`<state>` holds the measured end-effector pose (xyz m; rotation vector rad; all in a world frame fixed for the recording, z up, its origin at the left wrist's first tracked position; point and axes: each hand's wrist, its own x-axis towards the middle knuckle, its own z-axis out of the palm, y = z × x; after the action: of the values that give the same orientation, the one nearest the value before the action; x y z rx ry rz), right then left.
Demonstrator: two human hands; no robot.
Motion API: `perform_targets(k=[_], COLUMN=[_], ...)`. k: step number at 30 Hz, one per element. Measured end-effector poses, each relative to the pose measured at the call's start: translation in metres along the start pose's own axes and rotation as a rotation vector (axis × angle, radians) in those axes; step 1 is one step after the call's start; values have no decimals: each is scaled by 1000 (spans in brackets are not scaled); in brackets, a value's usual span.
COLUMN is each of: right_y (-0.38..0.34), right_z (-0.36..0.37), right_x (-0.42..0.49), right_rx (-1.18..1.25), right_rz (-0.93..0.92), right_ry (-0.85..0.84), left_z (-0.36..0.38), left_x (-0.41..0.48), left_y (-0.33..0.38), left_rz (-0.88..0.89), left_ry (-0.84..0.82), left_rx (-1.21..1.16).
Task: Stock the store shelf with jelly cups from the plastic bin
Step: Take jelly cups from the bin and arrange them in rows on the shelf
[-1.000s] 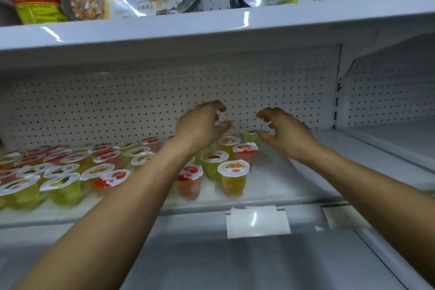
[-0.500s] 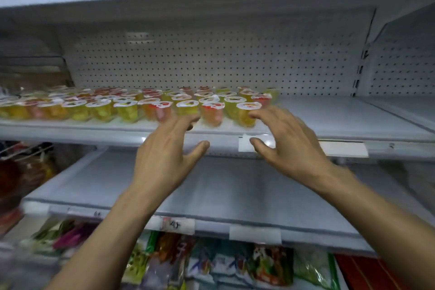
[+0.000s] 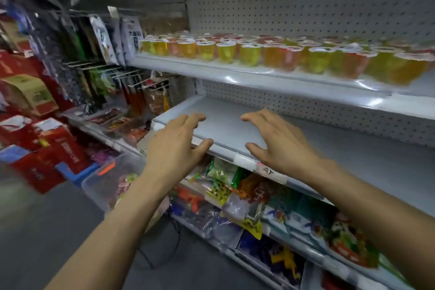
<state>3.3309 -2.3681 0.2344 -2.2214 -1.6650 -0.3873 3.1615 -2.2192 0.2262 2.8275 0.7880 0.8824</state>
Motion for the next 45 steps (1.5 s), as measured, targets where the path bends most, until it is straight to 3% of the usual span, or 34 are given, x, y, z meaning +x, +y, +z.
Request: perform_targets(k=[10,17,27,31,38,45], right_y=[-118,-182,-217,-232,-242,-255], right_z=[147,269,446,534,686,759], right_x=[140,219,276,292,290,282], right_rx=[108,217,334,379,277,142], right_rz=[-113,-99,-61,29,134,175], right_ry=[-157,-369,-770,-917,-1093,-1031], left_z=[3,34,153,223,340,411], left_x=[-11,-25,-52,-64,-72,-73], left_y=[-208,-361,-501,-547,-603,-624], left_rz=[-235,-412,-785,-891,-654,-750], left_ry=[-140,-345,-659,-725,-957,-1153], left_rx=[85,97,-248,-240,246,332])
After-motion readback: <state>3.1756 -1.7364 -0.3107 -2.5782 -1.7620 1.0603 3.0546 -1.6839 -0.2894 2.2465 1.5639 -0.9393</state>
